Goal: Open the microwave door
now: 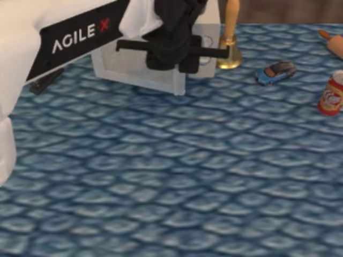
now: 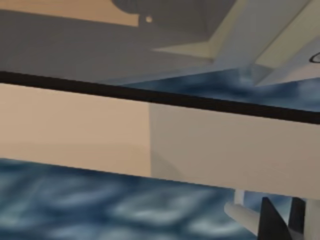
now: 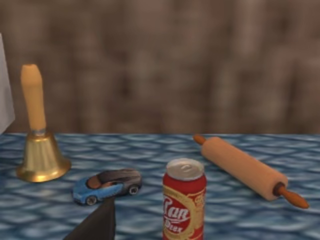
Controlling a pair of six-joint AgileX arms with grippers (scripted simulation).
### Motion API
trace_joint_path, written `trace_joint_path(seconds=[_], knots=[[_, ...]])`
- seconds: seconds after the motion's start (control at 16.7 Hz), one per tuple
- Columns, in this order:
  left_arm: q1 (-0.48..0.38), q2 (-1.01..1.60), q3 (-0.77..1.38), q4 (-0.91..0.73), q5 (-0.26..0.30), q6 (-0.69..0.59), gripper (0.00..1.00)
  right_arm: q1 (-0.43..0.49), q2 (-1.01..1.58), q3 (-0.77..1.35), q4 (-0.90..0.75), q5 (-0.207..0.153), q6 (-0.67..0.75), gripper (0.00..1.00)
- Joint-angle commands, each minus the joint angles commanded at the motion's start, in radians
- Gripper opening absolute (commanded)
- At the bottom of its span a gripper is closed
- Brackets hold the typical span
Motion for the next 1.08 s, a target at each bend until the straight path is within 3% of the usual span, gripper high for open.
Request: trace_joint_path(seconds=[0.42, 1.08], knots=[[0.021, -0.089, -0.130, 0.064, 0.043, 0.098, 0.00, 0.000, 0.000, 0.000, 0.000, 0.000, 0.000, 1.00], [0.021, -0.090, -0.131, 0.065, 0.044, 0.099, 0.00, 0.000, 0.000, 0.000, 0.000, 0.000, 0.000, 1.00]])
